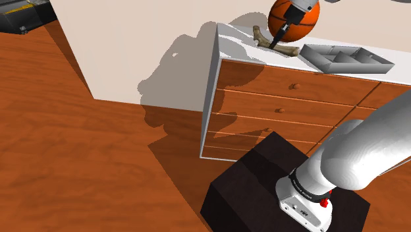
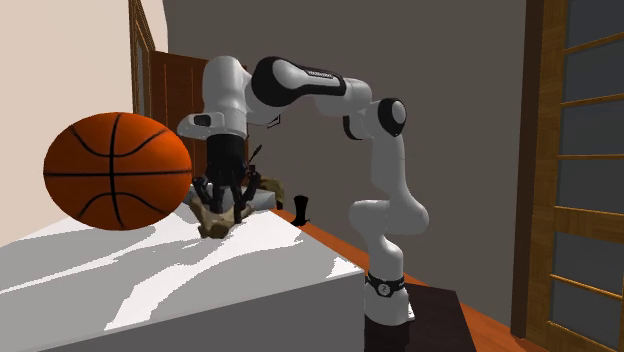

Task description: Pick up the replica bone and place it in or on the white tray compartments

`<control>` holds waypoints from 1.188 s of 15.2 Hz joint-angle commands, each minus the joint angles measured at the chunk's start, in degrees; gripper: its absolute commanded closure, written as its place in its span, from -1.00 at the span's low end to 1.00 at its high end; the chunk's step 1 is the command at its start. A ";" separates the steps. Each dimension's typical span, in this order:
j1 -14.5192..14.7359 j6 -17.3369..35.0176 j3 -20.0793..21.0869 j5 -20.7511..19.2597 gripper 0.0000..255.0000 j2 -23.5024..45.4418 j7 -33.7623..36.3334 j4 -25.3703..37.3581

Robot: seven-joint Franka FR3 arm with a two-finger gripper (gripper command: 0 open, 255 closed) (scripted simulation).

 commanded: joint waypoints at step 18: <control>0.14 -14.84 -0.86 1.63 1.00 3.23 1.67 17.46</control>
